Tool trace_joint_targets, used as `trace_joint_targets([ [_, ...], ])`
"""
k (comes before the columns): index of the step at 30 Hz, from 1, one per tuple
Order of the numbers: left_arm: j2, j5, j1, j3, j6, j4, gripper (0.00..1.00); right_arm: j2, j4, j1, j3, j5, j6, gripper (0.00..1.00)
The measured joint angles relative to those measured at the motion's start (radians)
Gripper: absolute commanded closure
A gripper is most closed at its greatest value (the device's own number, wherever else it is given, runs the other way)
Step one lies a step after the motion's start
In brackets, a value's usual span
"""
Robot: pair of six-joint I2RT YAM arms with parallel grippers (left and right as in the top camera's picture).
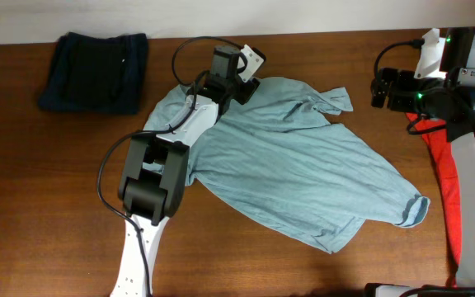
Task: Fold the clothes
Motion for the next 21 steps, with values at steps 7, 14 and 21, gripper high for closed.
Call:
trace_joint_targets([
  [7,0.055,-0.001,0.000,0.000,0.008,0.016,0.49,0.000,0.000,0.000,0.000,0.000,0.000,0.01],
  [14,0.065,-0.004,0.000,0.000,0.008,0.014,0.53,0.000,0.000,0.000,0.000,0.000,0.000,0.01],
  [21,0.065,-0.007,0.000,0.000,0.019,0.012,0.92,0.000,0.000,0.000,0.000,0.000,0.000,0.01],
])
